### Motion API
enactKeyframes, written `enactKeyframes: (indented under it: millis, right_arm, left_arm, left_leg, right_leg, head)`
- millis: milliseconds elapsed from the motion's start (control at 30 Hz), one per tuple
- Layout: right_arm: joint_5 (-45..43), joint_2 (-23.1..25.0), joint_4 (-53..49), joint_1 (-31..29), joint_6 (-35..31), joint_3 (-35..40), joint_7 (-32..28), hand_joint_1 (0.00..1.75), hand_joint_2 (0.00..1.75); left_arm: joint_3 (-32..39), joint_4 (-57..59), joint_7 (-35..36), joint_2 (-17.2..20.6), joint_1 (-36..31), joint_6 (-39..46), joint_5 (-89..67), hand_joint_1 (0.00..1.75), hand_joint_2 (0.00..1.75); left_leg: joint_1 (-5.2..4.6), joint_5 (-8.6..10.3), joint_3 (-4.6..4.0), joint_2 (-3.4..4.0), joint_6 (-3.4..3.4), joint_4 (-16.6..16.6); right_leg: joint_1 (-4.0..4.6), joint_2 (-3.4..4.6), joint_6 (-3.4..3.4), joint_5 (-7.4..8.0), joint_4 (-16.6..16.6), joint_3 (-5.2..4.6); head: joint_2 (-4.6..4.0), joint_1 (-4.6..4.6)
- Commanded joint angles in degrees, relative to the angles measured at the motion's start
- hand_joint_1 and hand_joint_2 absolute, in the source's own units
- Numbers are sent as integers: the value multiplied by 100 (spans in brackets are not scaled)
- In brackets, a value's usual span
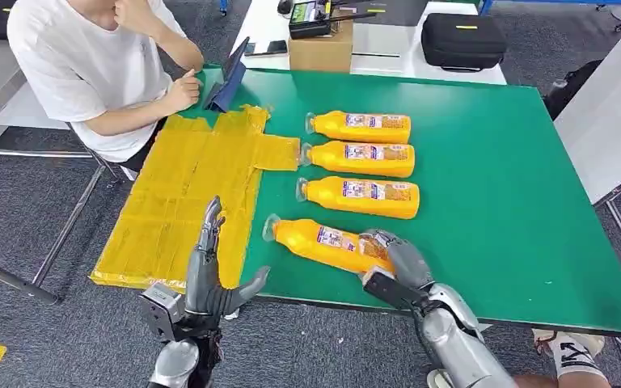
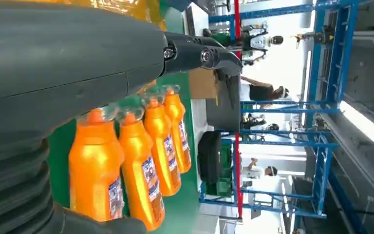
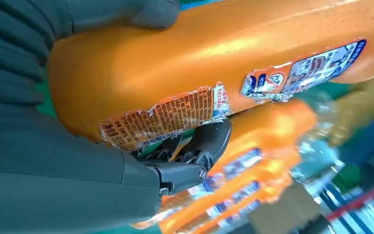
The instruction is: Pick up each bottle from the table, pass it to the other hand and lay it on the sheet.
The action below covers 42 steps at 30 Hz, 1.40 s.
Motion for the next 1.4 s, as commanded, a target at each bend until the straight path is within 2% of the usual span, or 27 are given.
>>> enactKeyframes:
  millis: [33, 267, 433, 467, 500, 533, 600, 767, 800, 900, 1000, 1033, 1200, 1400]
  right_arm:
    - [-138, 293, -1158, 350, -209, -527, -23, 175, 175]
    - [-195, 372, -1423, 526, -440, -725, -95, 175, 175]
    - [-336, 529, -2049, 785, -646, -795, -309, 175, 175]
    - [-439, 553, -2156, 828, -632, -814, -378, 175, 175]
    - [-595, 571, -2324, 899, -601, -803, -537, 175, 175]
    - [-618, 579, -2461, 949, -595, -754, -566, 175, 175]
    - [-620, 578, -2501, 969, -595, -739, -563, 175, 175]
    - [-621, 564, -2493, 969, -595, -747, -563, 175, 175]
    - [-801, 627, -2560, 973, -540, -729, -815, 175, 175]
    - [-786, 740, -3180, 1164, -550, -408, -814, 175, 175]
    - [-771, 744, -3340, 1206, -544, -117, -785, 173, 175]
    - [-771, 747, -3320, 1210, -551, -37, -765, 169, 175]
    - [-814, 797, -3175, 1260, -518, 151, -939, 168, 175]
    - [-875, 933, -3105, 1273, -217, 660, -911, 166, 175]
  left_arm:
    - [100, 106, 89, 14, -78, 37, 105, 0, 175]
    - [219, 139, 186, -26, -87, 96, 318, 0, 175]
    - [193, 274, 367, 1, -123, -178, 657, 0, 175]
    - [178, 337, 560, -4, -132, -520, 975, 0, 175]
    - [201, 575, 1449, -9, -164, -1714, 2330, 0, 175]
    - [136, 760, 1673, 42, -190, -2025, 2734, 0, 175]
    - [117, 820, 1619, 39, -189, -2033, 2747, 0, 175]
    - [115, 819, 1620, 38, -197, -2032, 2747, 0, 175]
    - [-42, 861, 1724, 140, -191, -2346, 2999, 0, 175]
    - [-400, 1243, 1684, 130, -298, -2398, 2955, 0, 175]
    - [-531, 1403, 1571, 94, -406, -2401, 3093, 0, 175]
    - [-555, 1396, 1605, 97, -436, -2652, 3397, 0, 175]
    - [-587, 720, 1389, 187, -348, -3268, 3766, 0, 175]
    - [-506, 518, 1131, 149, -384, -3144, 3408, 0, 175]
  left_leg:
    - [4, -10, 14, 9, -7, 2]
    - [4, -13, 27, 6, -9, -1]
    - [0, -10, 18, 5, -8, -2]
    - [3, -17, 33, 8, -12, -2]
    - [5, -23, 38, 12, -14, 2]
    - [-2, -8, 19, 4, -7, -4]
    - [3, -15, 39, 6, -11, -6]
    - [-2, -4, 12, 9, -5, -5]
    - [1, -9, 22, 6, -8, -4]
    - [-4, -6, 12, -1, -6, -4]
    - [-1, -14, 27, 5, -11, -4]
    - [-1, -8, 12, 3, -7, -3]
    - [4, -14, 25, 8, -11, -2]
    - [3, -14, 20, 16, -10, -1]
  right_leg:
    - [5, 3, -10, -8, 1, 12]
    - [5, -1, -14, -13, -3, 28]
    - [2, 0, -12, -11, 0, 17]
    - [5, 1, -17, -16, -2, 31]
    - [8, 3, -20, -20, 0, 37]
    - [0, -2, -11, -10, -2, 18]
    - [5, -3, -17, -16, -6, 35]
    - [-1, -2, -7, -6, -5, 9]
    - [2, -6, -11, -11, -6, 21]
    - [-4, -5, -9, -10, -1, 10]
    - [0, -3, -15, -16, 0, 23]
    - [0, -2, -10, -10, -2, 11]
    - [6, 0, -14, -13, -4, 23]
    - [4, 9, -14, -11, 0, 14]
  head:
    - [2, 0]
    - [2, 2]
    - [2, 2]
    - [2, 2]
    - [2, 2]
    - [2, 2]
    - [2, 2]
    - [2, 4]
    - [2, 2]
    - [2, 4]
    - [2, 2]
    - [2, 4]
    - [2, 2]
    - [0, 2]
